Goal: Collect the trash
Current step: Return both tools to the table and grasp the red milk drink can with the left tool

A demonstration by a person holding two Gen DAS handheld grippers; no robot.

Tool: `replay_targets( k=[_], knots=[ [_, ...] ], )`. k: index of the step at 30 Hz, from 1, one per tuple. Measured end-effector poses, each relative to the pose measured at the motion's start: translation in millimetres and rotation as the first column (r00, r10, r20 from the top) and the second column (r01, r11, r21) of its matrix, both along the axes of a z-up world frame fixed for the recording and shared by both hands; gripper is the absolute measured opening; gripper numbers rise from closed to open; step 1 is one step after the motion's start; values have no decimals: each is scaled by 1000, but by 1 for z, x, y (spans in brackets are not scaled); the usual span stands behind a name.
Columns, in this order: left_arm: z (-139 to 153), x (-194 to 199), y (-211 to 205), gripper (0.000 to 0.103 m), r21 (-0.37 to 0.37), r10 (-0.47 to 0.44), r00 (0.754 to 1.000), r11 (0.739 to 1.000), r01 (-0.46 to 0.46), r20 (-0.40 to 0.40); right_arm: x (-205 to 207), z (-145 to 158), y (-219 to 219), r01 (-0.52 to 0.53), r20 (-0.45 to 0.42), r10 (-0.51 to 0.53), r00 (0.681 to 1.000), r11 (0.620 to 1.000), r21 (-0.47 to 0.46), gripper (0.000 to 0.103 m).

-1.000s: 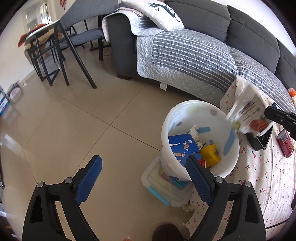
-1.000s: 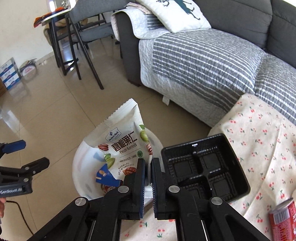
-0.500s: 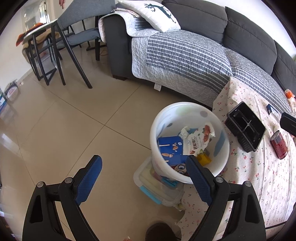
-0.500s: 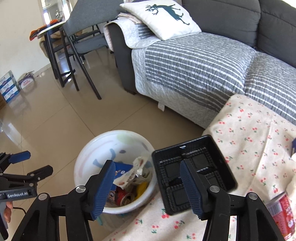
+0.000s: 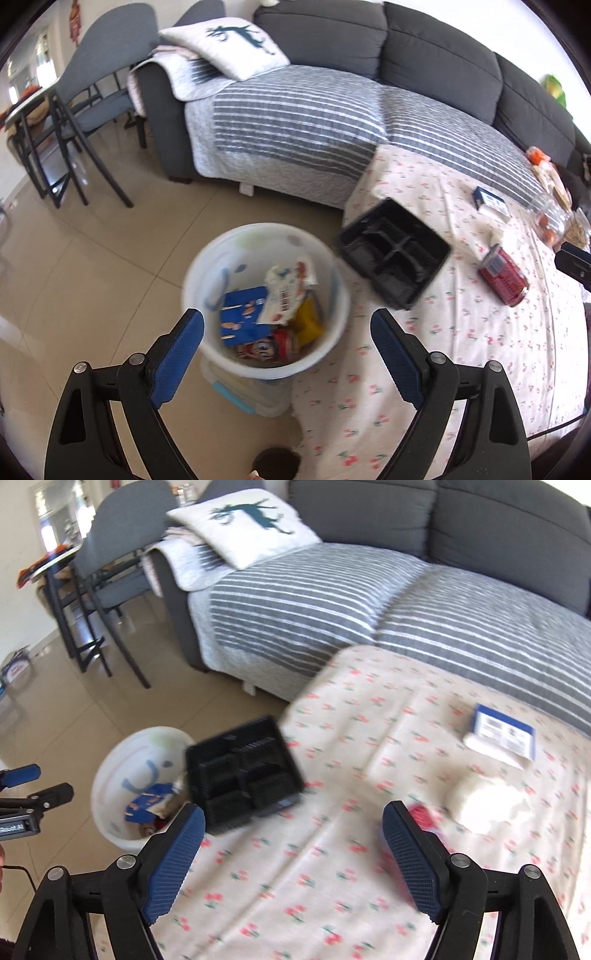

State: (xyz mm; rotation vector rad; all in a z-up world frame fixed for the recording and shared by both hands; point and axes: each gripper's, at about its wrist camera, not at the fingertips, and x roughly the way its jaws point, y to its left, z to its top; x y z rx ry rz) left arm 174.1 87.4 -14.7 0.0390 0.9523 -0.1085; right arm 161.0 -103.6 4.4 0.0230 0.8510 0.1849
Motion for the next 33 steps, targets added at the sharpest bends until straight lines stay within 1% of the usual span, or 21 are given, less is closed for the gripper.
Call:
replay_targets(
  k=[6,10,12,14,17,19,22,26,29,33],
  knots=[
    [6,2,-72,94,-7,-94,995,996,94,-21,-20,-5,-77,144,-15,-144,989,990,4,86],
    [0,6,-124,94,14,-144,988,989,145,-55,-30,-17,-123,249,-38,-249,968,968,13,87],
    [-4,7,-150,94,27,-171,983,985,173,-67,-33,-25,-141,298,-71,-297,952,955,-9,87],
    [-8,8,-170,94,27,-194,978,980,197,-79,-39,-33,-153,314,-102,-316,943,949,-29,87],
    [-12,12,-198,93,-14,-223,969,975,223,-108,-47,-40,-170,322,-125,-323,938,946,-33,87],
    [-15,17,-213,93,-53,-225,966,974,220,-127,-52,-44,-178,325,-129,-329,936,944,-53,87],
    [-22,24,-233,93,-131,-219,963,971,199,-159,-60,-48,-190,328,-130,-337,932,941,-87,87],
    [-38,36,-255,93,-207,-201,955,966,157,-216,-68,-50,-205,344,-130,-355,926,933,-103,87],
    [-49,42,-267,92,-218,-179,956,967,129,-231,-73,-51,-215,355,-129,-368,921,928,-112,87],
    [-58,49,-276,86,-220,-161,958,970,108,-239,-77,-52,-221,356,-130,-372,919,925,-134,87]
  ],
)
